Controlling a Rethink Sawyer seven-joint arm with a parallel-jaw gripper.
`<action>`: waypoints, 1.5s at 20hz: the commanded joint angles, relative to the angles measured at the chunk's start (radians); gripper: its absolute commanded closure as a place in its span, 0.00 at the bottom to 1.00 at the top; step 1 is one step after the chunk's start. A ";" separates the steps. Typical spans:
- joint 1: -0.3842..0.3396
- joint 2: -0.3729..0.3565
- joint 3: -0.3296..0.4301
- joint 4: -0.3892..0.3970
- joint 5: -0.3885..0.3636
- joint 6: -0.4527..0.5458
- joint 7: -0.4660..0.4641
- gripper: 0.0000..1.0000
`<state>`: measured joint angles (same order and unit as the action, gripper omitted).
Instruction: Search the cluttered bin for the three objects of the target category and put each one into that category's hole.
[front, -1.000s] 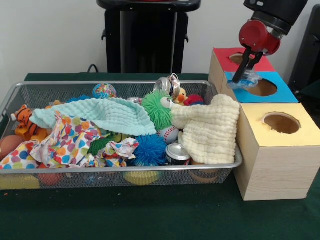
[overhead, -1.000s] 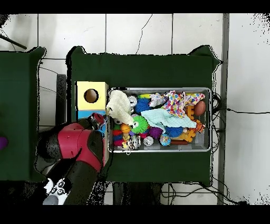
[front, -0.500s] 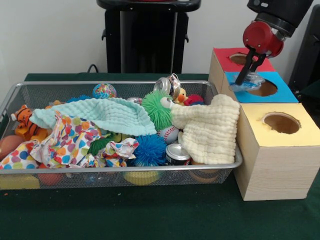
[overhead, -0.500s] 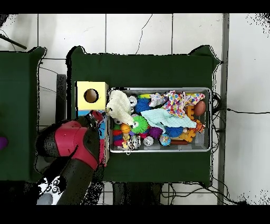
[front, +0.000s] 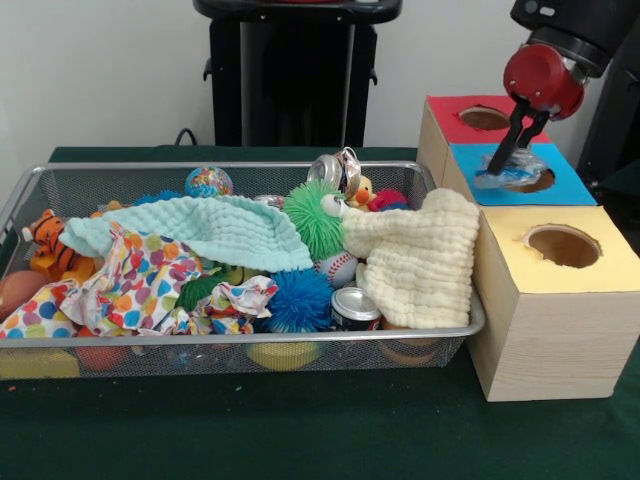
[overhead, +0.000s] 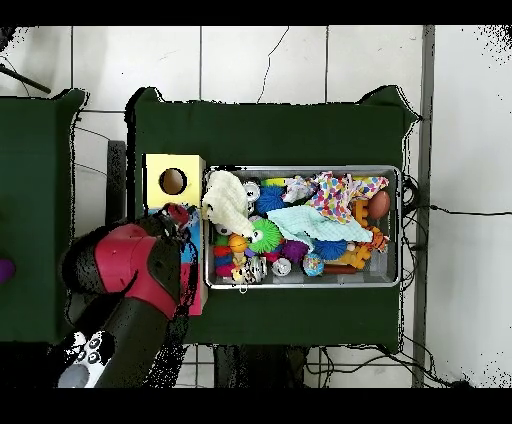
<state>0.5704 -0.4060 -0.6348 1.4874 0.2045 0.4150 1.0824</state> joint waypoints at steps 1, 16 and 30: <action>0.006 0.052 0.026 -0.050 0.044 0.139 0.327 1.00; 0.030 0.050 0.013 -0.049 0.046 0.151 0.367 1.00; 0.024 0.055 0.034 -0.020 0.039 0.092 0.382 1.00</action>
<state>0.6067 -0.3894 -0.6697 1.4557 0.2109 0.4319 1.1702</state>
